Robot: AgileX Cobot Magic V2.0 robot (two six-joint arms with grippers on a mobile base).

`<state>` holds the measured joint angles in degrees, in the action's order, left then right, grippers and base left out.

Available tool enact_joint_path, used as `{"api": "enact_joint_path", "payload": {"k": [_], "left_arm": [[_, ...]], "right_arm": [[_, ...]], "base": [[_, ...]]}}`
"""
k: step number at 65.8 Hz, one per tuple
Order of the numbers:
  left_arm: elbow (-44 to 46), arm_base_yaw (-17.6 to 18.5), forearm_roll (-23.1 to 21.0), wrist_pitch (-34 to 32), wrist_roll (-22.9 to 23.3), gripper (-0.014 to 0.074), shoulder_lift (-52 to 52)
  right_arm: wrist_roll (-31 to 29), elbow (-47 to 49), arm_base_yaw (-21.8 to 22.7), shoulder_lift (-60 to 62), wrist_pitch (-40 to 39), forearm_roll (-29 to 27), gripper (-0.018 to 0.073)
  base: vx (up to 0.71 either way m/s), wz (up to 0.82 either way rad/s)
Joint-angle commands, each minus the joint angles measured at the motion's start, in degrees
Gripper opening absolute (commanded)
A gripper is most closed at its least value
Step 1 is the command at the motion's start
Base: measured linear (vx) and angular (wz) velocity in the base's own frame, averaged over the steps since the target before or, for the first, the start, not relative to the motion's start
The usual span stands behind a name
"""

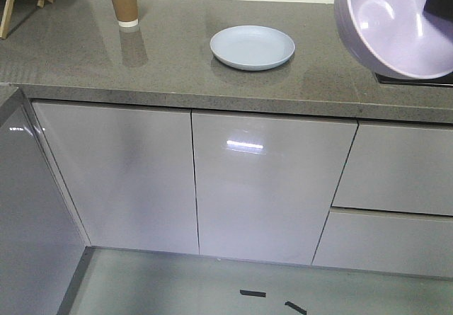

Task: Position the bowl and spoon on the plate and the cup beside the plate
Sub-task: 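Drive the base along the counter toward the pale blue plate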

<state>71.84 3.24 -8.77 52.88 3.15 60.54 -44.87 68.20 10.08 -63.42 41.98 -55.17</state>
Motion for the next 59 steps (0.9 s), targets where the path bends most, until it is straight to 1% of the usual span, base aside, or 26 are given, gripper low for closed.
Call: {"api": "enact_joint_path", "payload": {"k": [1,59], "left_arm": [[1.36,0.28,-0.99,-3.34,0.17,-0.0006,-1.09],[1.36,0.28,-0.99,-3.34,0.17,-0.0006,-1.09]], "right_arm": [[-0.6,1.89,-0.1,1.07,-2.03,-2.56,-0.001],[-0.6,1.89,-0.1,1.07,-1.98,-2.56,-0.001]], "base": [[0.0,-0.01],[0.01,-0.02]]}}
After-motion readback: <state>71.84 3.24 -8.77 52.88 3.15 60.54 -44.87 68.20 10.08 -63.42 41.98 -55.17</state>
